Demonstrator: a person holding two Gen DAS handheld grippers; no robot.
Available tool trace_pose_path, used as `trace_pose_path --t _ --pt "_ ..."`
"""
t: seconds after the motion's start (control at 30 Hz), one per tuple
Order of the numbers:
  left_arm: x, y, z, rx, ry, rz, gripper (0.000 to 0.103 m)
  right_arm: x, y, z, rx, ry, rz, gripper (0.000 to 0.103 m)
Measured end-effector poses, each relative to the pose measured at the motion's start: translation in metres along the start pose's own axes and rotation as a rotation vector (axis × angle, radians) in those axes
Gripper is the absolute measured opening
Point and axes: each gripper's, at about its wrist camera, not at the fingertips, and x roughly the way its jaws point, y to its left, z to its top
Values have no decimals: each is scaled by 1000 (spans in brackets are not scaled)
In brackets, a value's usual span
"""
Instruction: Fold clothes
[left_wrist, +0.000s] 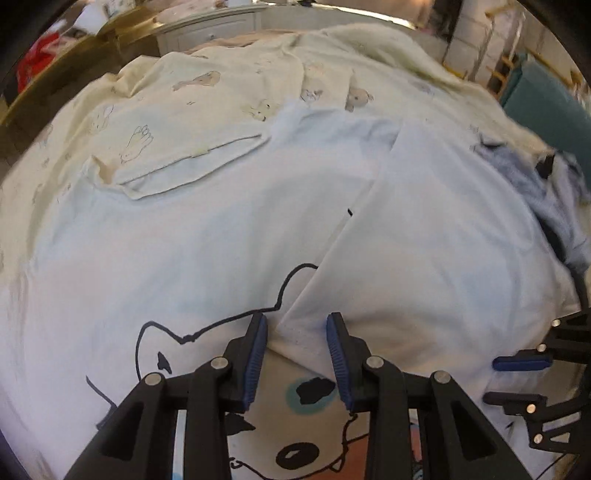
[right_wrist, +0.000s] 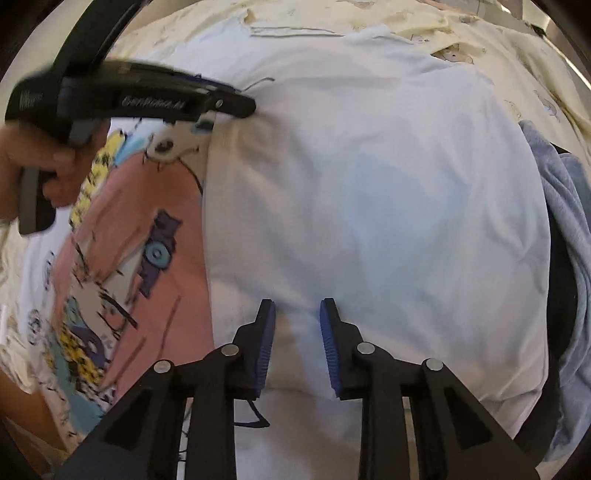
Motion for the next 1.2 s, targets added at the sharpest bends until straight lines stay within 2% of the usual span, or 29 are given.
trace_pose_path --t 0.17,0.37,0.4,0.5,0.6,0.77,0.9,0.97,1.07,1.13,1.17,1.2 --pt "11 -8 4 31 16 17 35 0 10 -18 -53 29 -31 33" --pt "12 -8 6 52 21 17 35 -12 19 -41 -107 128 -41 35" --pt "12 -9 5 54 20 20 35 -16 20 -41 -115 122 -38 34" --pt "13 -10 4 62 16 29 36 -34 23 -23 -117 42 -16 34" --pt "17 -13 7 92 44 42 36 -32 19 5 -70 -11 -15 34" --pt "26 -15 23 116 119 25 36 -11 19 7 -32 10 -42 36" --pt "29 -16 29 109 141 25 36 2 20 6 -6 31 -60 37" --pt "32 -26 50 112 155 35 37 -3 21 6 -19 63 -41 37" --pt "25 -14 61 62 204 -28 37 -14 22 9 -43 119 -2 36" --pt "4 6 67 11 182 -103 37 -34 24 26 -64 82 31 36" --pt "-13 21 65 -11 142 -134 40 -48 27 41 -83 46 43 36" --pt "-30 36 64 -33 100 -164 50 -60 31 56 -102 14 55 37"
